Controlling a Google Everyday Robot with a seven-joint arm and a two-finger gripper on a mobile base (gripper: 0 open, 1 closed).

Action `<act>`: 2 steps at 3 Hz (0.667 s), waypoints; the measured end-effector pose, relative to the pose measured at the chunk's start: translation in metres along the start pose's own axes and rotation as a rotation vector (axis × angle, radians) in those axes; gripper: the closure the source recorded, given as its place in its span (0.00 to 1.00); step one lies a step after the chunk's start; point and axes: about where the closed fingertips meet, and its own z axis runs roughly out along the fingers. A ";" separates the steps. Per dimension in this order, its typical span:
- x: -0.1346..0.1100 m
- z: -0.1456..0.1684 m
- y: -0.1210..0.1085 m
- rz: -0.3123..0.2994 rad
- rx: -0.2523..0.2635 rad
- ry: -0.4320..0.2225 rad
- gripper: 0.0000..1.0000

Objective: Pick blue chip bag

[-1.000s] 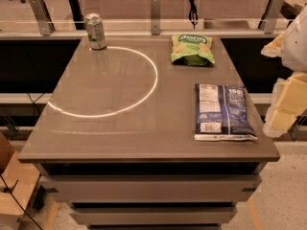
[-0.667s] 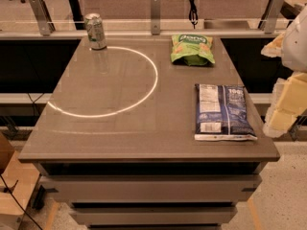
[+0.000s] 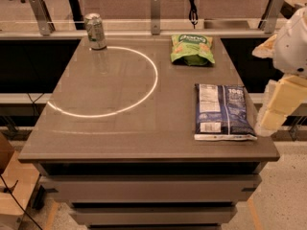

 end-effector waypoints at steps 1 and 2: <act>-0.006 0.030 0.000 0.011 -0.034 -0.045 0.00; -0.011 0.064 0.002 0.019 -0.079 -0.075 0.00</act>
Offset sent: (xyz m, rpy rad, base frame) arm 0.0293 0.0339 -0.0951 0.1366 0.1036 0.0285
